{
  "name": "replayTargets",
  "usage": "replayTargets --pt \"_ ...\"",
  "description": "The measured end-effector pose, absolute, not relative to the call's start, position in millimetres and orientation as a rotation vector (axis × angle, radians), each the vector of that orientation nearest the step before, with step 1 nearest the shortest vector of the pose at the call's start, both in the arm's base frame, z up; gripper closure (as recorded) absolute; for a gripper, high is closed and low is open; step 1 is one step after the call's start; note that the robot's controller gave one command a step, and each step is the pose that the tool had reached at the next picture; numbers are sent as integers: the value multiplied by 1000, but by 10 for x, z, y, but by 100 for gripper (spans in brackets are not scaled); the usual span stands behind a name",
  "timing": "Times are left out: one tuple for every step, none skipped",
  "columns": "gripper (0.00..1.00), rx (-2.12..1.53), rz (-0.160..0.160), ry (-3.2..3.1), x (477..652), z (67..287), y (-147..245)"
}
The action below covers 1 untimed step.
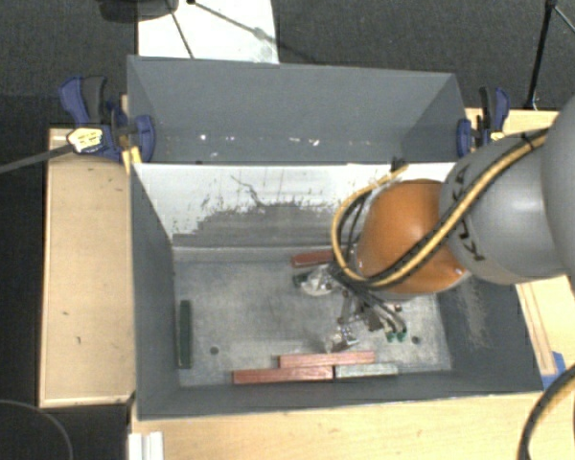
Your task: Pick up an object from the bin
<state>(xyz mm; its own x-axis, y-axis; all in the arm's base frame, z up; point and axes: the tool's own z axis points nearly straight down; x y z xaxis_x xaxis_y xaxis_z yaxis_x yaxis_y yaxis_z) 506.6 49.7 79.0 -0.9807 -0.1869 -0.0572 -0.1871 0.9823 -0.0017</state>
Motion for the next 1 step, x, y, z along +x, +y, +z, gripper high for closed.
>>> replayTargets --pt "0 -290 6 3071 5064 787 497"
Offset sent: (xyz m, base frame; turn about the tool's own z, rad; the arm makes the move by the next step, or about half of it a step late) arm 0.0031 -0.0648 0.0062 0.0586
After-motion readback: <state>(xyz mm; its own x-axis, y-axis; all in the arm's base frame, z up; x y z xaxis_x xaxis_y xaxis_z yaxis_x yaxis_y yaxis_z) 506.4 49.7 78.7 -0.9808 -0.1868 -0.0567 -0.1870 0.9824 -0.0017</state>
